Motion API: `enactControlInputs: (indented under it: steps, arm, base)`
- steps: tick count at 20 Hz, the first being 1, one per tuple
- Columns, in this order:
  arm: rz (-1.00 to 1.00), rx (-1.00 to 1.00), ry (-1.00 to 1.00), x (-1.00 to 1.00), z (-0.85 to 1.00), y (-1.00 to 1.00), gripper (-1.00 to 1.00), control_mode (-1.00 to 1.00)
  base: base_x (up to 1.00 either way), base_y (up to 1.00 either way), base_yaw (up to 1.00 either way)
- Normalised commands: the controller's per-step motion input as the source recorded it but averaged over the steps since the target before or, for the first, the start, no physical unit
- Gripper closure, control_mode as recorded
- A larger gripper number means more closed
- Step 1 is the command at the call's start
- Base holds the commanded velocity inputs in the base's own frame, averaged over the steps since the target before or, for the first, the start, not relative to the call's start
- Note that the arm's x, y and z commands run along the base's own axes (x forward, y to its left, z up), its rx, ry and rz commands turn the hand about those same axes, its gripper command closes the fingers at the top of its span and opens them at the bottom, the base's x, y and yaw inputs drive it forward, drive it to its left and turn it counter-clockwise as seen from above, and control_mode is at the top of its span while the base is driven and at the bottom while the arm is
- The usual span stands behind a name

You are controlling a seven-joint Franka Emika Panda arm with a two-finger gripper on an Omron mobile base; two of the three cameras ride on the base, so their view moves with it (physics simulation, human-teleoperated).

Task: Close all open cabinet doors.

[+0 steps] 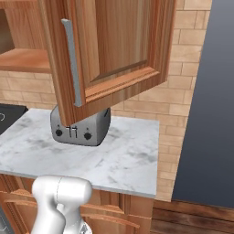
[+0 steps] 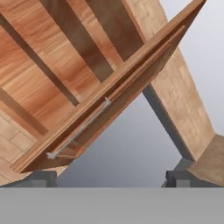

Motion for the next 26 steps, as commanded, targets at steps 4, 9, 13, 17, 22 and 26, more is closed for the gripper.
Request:
enactControlInputs:
  steps: [4,9,13,17,22,26]
  arm:
    - [0.18,0.05,-0.07,0.13,-0.06,-0.84,-1.0,-1.0]
    - [0.08,0.02,0.01,0.58,-0.06,-0.43,-1.0,-1.0]
    - [0.07,0.0,0.08,0.75,-0.11,-0.18,-1.0,-1.0]
    - [0.11,0.0,0.08,0.82,-0.2,-0.07,-1.0,-1.0]
    - [0.22,0.0,0.01,0.59,-0.12,-0.1,-1.0,-1.0]
    - [0.28,0.0,0.0,0.52,-0.14,-0.11,-1.0,-1.0]
  base:
    - [0.0,0.0,0.0]
    - [0.0,0.0,0.0]
    - [0.0,0.0,0.0]
    - [0.0,0.0,0.0]
    - [0.0,0.0,0.0]
    - [0.0,0.0,0.0]
